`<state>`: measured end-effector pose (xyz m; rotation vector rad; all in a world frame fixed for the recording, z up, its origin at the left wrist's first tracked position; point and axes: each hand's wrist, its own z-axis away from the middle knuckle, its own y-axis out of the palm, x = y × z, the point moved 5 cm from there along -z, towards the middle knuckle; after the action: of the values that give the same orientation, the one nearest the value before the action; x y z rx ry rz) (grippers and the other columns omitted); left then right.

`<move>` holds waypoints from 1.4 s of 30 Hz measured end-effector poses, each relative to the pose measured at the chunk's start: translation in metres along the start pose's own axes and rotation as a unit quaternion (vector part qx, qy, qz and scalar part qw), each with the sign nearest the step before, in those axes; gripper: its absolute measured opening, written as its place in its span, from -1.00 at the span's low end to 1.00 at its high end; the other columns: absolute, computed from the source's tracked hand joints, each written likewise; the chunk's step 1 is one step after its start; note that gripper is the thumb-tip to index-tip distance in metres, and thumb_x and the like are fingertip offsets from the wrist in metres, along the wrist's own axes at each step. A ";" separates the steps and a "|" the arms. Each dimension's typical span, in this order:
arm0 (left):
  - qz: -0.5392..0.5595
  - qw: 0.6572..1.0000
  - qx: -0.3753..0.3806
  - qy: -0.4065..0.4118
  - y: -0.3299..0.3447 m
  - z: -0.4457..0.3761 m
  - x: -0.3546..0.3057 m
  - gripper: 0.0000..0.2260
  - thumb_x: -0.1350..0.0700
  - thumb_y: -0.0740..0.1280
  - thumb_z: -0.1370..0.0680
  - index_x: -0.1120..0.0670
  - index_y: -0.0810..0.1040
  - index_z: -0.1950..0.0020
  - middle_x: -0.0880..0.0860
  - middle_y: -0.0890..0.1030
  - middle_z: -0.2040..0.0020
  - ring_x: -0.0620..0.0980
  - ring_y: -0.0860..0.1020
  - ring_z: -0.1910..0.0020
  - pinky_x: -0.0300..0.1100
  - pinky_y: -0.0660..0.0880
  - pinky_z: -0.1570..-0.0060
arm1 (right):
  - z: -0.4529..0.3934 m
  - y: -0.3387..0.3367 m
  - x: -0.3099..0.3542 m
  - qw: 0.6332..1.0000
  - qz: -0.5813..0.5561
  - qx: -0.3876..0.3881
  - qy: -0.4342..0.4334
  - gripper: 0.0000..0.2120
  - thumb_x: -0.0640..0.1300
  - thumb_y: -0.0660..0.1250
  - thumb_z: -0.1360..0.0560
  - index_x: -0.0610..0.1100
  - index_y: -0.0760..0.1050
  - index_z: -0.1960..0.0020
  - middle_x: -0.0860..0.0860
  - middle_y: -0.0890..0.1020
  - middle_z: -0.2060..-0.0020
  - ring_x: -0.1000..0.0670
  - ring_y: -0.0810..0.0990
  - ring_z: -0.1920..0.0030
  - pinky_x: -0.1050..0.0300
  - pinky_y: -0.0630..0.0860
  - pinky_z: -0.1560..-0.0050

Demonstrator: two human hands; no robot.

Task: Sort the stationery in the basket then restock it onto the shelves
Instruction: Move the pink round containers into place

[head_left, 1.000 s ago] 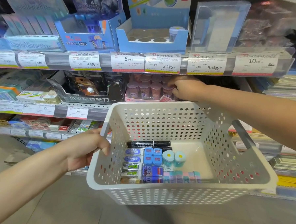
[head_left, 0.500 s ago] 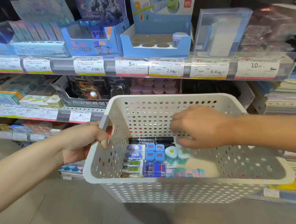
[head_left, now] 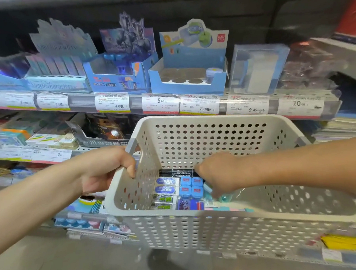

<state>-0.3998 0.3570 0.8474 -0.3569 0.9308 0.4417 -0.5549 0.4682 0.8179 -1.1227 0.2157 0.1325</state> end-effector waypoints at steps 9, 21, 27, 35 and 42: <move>0.007 1.000 0.010 0.009 -0.006 0.005 -0.007 -0.37 0.38 0.18 -0.12 0.22 0.51 -0.20 0.30 0.60 0.23 0.15 0.58 0.47 -0.16 0.53 0.52 | 0.013 -0.047 -0.010 0.999 -0.049 -0.001 -0.021 -0.69 0.05 0.38 -0.43 -0.15 0.49 -0.04 0.00 0.57 0.19 -0.02 0.49 0.23 0.20 0.35 0.37; -0.032 0.999 0.000 0.027 -0.017 0.004 -0.014 -0.43 0.34 0.22 -0.13 0.17 0.52 -0.14 0.26 0.59 0.17 0.13 0.60 0.34 -0.14 0.55 0.42 | 0.016 -0.174 -0.101 0.894 -0.227 -0.378 0.083 -0.69 0.00 0.27 -0.52 -0.08 0.42 -0.22 -0.04 0.55 -0.03 -0.05 0.52 0.00 0.07 0.45 0.07; -0.030 0.999 0.004 0.031 -0.018 0.004 -0.011 -0.44 0.35 0.22 -0.12 0.21 0.53 -0.13 0.26 0.59 0.21 0.14 0.60 0.36 -0.12 0.57 0.38 | -0.016 -0.176 -0.103 0.902 -0.218 -0.360 0.091 -0.61 0.00 0.23 -0.57 -0.13 0.41 -0.35 -0.08 0.54 -0.22 -0.06 0.52 -0.13 0.15 0.42 -0.02; -0.015 0.999 -0.001 0.030 -0.020 0.001 -0.009 -0.42 0.36 0.22 -0.12 0.19 0.54 -0.14 0.34 0.58 0.06 0.22 0.58 0.21 -0.07 0.60 0.32 | -0.026 -0.176 -0.110 0.918 -0.210 -0.325 0.083 -0.66 -0.07 0.20 -0.59 -0.10 0.40 -0.35 -0.09 0.50 -0.24 -0.05 0.45 -0.05 0.15 0.40 0.02; -0.008 1.000 -0.003 0.027 -0.021 0.001 -0.010 -0.41 0.36 0.21 -0.11 0.17 0.54 -0.14 0.34 0.55 0.06 0.22 0.56 0.22 -0.09 0.59 0.39 | -0.025 -0.166 -0.108 0.929 -0.205 -0.304 0.059 -0.65 -0.17 0.25 -0.57 -0.08 0.42 -0.35 -0.04 0.49 -0.30 -0.06 0.47 -0.20 0.19 0.42 -0.09</move>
<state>-0.3938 0.3369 0.8585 -0.3823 0.9788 0.4227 -0.6272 0.3747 0.9794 -1.7730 0.0364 -0.2616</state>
